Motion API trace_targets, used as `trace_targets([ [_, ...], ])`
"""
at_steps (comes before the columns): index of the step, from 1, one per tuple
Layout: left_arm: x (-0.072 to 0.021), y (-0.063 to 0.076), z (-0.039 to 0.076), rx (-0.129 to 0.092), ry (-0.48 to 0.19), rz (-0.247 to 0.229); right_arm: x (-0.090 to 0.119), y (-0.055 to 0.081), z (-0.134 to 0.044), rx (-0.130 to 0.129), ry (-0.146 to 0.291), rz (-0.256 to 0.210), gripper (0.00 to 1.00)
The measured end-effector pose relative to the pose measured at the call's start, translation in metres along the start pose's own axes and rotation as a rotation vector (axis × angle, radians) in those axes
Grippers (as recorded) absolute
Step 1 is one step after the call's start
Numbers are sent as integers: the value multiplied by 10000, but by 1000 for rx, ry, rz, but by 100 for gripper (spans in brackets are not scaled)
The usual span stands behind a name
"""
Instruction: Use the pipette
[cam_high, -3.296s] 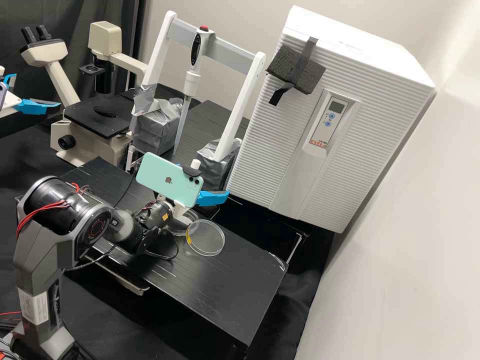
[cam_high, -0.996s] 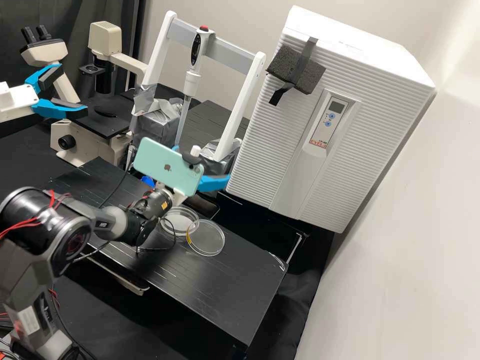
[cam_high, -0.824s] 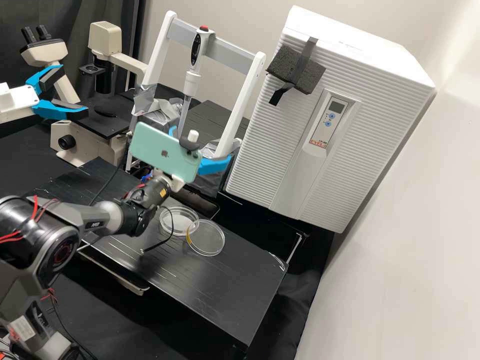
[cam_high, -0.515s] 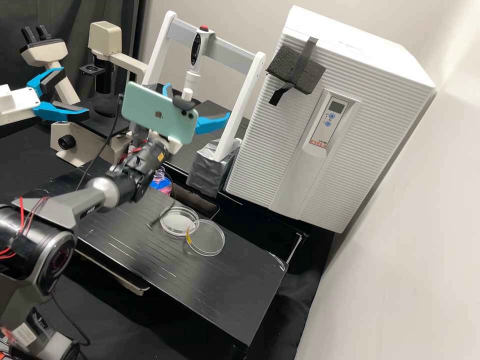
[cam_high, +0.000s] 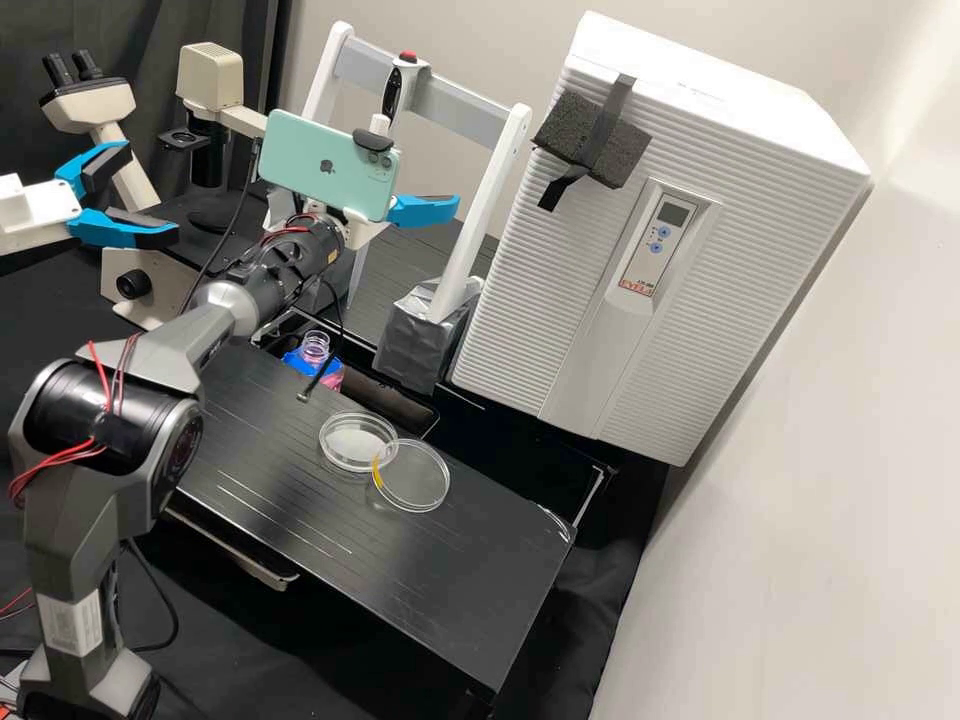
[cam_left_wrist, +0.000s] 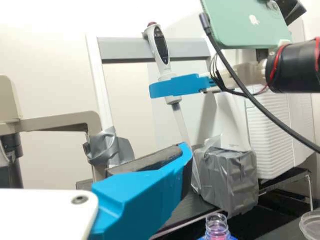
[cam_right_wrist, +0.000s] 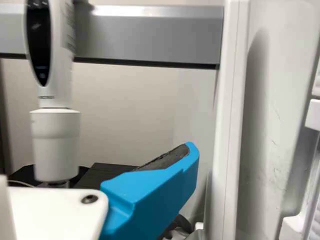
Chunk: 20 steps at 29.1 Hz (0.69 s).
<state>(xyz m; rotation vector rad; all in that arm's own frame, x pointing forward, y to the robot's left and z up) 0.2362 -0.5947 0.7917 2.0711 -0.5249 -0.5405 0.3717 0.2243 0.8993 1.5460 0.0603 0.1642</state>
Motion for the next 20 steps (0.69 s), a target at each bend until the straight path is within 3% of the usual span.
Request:
trace_targets([
  [1,2,-7,-1,0,0,-2,10,7,-7,3,-2,0,100],
  [2,4,-13,-3,-1,1,-4,24,8,-11,-1,-3,0,0],
  [5,10,-33,-6,-1,2,-11,41,37,-48,-18,2,9,0],
  [9,11,-35,-7,-1,2,-12,41,51,-110,-7,11,15,0],
  [11,10,-34,-12,-1,4,-11,39,46,-137,-27,16,13,0],
  [20,8,-30,-37,2,13,-10,32,14,-195,-23,13,-9,0],
])
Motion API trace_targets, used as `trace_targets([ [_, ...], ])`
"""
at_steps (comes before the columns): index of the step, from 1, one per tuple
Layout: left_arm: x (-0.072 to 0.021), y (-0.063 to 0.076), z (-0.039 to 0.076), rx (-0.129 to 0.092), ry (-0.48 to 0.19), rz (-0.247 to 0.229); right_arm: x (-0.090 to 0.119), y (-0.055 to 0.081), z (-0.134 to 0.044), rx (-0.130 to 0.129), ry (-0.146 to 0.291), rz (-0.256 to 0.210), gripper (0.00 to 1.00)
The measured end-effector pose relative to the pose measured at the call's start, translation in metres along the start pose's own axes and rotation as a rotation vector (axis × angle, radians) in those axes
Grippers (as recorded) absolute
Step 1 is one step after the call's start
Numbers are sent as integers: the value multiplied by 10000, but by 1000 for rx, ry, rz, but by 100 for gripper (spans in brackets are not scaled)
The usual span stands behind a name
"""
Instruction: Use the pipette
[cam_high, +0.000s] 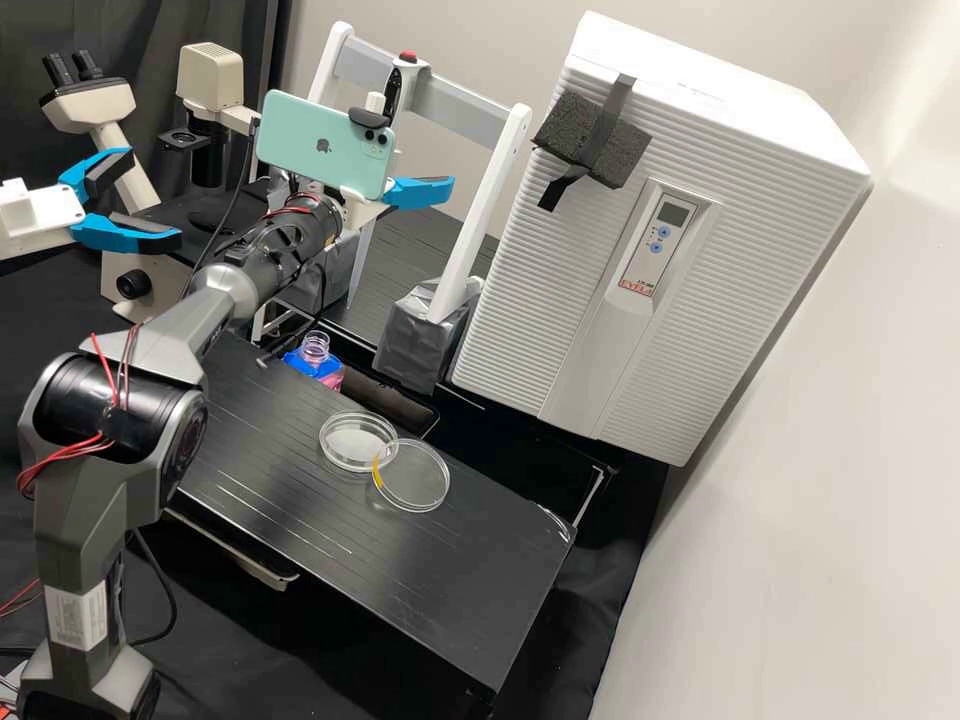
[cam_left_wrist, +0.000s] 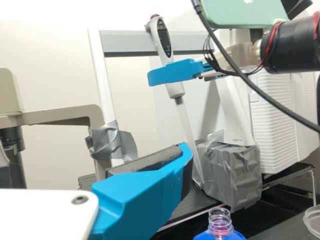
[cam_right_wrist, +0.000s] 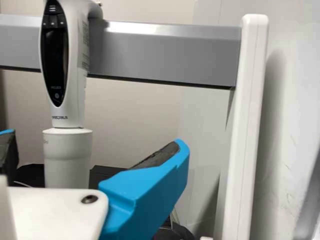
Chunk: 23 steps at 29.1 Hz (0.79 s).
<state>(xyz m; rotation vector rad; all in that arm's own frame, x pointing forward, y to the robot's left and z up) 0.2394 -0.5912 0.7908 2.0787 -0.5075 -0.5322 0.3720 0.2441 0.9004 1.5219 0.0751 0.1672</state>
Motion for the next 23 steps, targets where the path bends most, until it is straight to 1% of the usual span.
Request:
trace_targets([
  [2,0,1,-6,1,2,0,-1,-4,-1,-2,-2,-2,0],
  [5,0,1,-6,1,2,0,-1,-4,0,-18,-3,-2,0],
  [8,0,1,-6,1,2,0,-1,-4,6,2,-10,-2,0],
  [19,0,1,-6,1,2,0,-1,-4,6,2,-10,-2,0],
  [21,0,1,-6,1,2,0,-1,-4,6,-4,-10,-2,0],
  [23,0,1,-6,1,2,0,-1,-4,6,-4,-10,-2,0],
])
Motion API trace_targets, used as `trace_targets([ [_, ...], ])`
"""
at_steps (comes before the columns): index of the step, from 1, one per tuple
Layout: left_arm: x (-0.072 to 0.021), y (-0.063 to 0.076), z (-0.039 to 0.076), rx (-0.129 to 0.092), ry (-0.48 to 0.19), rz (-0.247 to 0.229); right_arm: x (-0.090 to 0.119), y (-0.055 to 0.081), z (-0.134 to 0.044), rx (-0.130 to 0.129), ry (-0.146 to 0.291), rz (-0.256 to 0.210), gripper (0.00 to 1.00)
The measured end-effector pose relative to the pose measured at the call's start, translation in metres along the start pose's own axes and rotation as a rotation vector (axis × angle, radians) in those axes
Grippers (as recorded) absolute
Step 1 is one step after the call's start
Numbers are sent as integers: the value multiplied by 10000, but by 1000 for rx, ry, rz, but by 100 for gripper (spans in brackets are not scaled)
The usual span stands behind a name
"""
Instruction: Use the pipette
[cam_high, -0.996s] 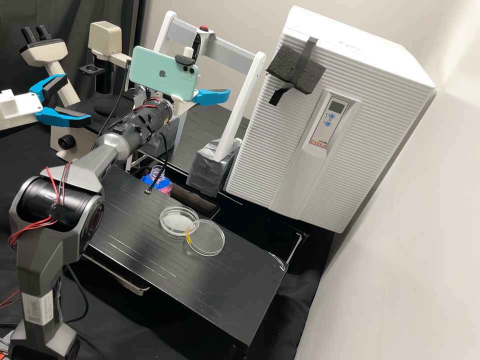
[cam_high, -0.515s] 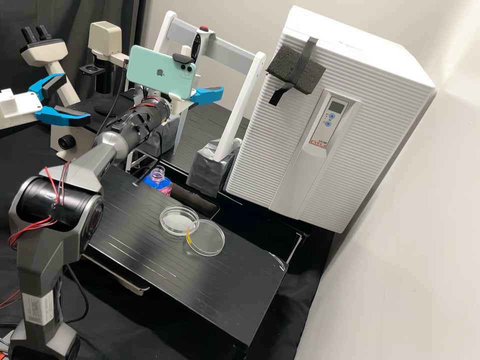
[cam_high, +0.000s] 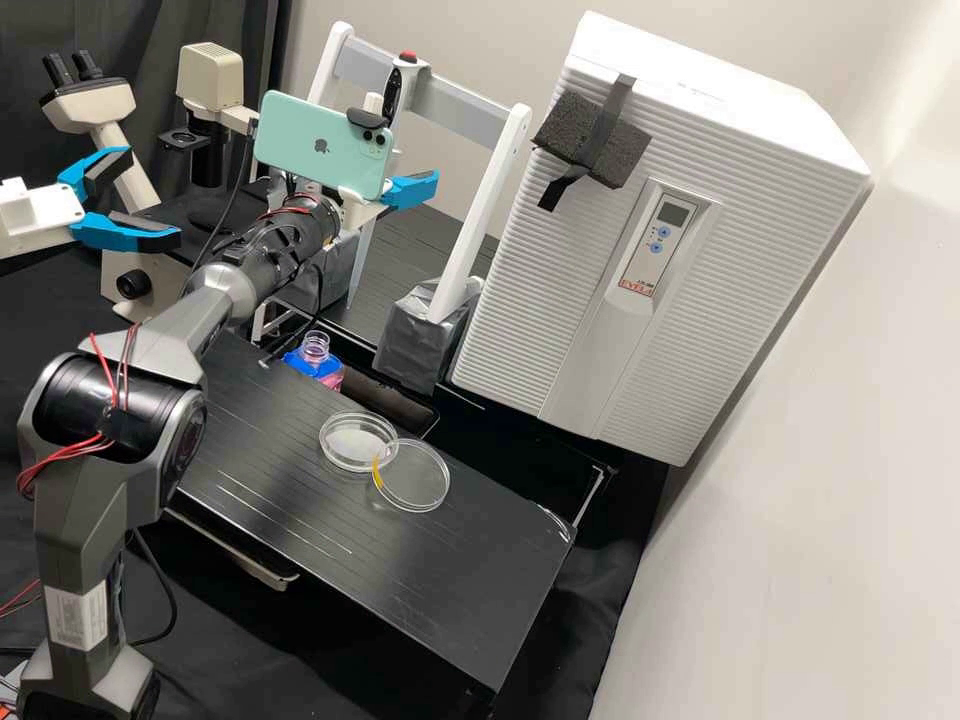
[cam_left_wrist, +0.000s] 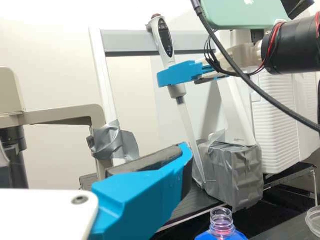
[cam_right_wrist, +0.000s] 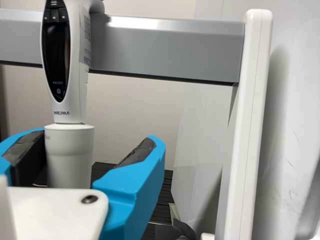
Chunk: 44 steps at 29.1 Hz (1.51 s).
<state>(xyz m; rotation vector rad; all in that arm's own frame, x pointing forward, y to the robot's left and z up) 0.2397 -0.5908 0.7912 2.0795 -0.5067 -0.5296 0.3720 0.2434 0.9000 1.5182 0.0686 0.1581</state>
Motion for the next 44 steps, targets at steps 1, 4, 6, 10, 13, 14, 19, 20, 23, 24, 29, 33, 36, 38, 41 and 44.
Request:
trace_targets([
  [1,0,0,0,0,0,0,0,0,0,0,0,0,0],
  [4,0,0,0,0,0,0,-1,-5,-6,-1,2,-1,0],
  [6,0,0,0,0,0,0,-3,-10,-11,-11,3,-3,0],
  [10,0,0,0,0,0,0,-6,-22,-26,-22,7,-6,0],
  [13,-14,-12,0,-1,-1,0,-6,-20,-28,-36,7,-5,0],
  [14,-14,-12,0,-1,-1,0,-8,-25,-34,-36,9,-7,0],
  [19,-14,-7,2,-1,-2,6,-12,-40,-52,-36,14,-11,0],
  [20,-14,-7,2,-1,-2,6,-12,-40,-52,-36,14,-11,0],
  [23,-14,-4,-3,0,-1,8,-13,-44,-56,-36,15,-12,0],
  [24,-16,-7,-3,0,-1,7,-13,-44,-56,-36,15,-12,0],
  [29,-29,-24,-4,-1,0,0,-13,-44,-56,-36,15,-12,0],
  [33,-31,-27,-4,-4,1,-1,-13,-44,-56,-36,15,-12,0],
  [36,-31,-27,-4,-5,1,-1,-16,-52,-66,-36,18,-14,0],
  [38,-31,-27,-4,-7,1,-1,-20,-66,-82,-33,22,-18,0],
  [41,-31,-27,-4,-7,1,-1,-25,-78,-97,-4,25,-21,0],
  [44,-32,-24,-20,-6,7,0,-30,-93,-115,25,30,-26,0],
])
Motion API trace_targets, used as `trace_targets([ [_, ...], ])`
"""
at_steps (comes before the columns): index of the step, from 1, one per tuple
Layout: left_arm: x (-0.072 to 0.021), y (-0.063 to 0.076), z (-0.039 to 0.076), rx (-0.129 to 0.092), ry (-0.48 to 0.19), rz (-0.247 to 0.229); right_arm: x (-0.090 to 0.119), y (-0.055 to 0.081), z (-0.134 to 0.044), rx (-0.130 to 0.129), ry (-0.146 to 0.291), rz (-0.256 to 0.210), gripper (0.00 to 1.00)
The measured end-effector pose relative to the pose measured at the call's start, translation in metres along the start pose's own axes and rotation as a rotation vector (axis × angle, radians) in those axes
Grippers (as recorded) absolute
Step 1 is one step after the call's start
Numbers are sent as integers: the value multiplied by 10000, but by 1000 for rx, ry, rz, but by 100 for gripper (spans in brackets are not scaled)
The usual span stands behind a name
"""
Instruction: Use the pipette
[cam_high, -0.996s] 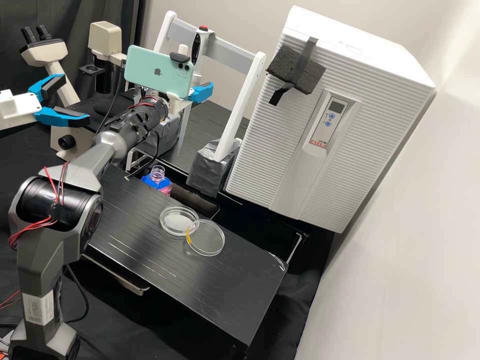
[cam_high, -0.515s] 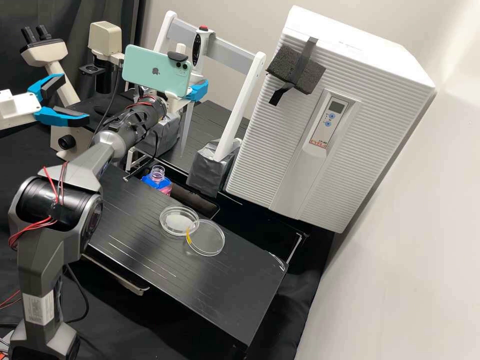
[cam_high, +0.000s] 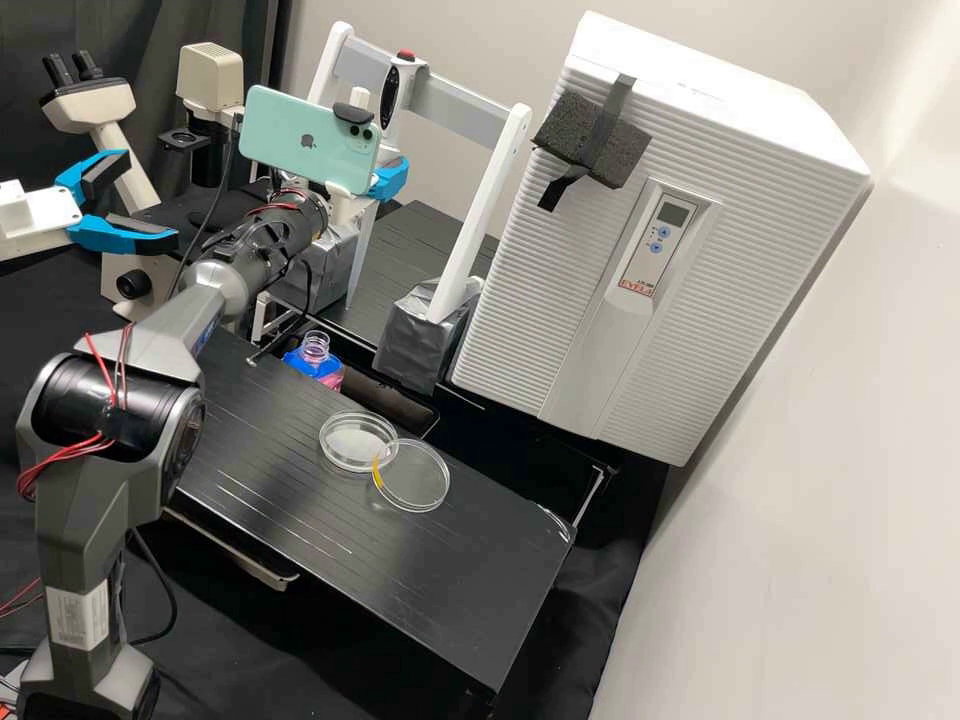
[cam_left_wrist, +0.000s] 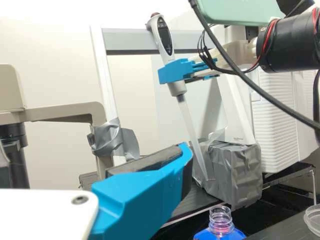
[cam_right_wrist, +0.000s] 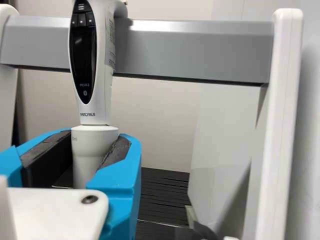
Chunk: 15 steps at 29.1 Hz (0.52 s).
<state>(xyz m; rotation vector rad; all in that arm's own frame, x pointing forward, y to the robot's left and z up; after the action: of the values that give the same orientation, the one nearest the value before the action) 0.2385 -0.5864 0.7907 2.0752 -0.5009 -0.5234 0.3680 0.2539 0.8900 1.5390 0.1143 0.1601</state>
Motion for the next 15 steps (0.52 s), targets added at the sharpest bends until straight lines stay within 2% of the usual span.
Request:
trace_targets([
  [3,-1,9,-15,2,5,7,-1,-3,-3,15,1,-1,0],
  [8,-24,-9,-28,2,9,6,-1,-3,-3,24,1,-1,0],
  [10,-28,-15,-29,1,9,4,-10,15,-12,37,3,6,0],
  [12,-28,-15,-29,1,9,4,-24,49,-25,48,7,24,0],
  [15,-28,-15,-29,1,9,4,-62,123,-27,64,7,88,0],
])
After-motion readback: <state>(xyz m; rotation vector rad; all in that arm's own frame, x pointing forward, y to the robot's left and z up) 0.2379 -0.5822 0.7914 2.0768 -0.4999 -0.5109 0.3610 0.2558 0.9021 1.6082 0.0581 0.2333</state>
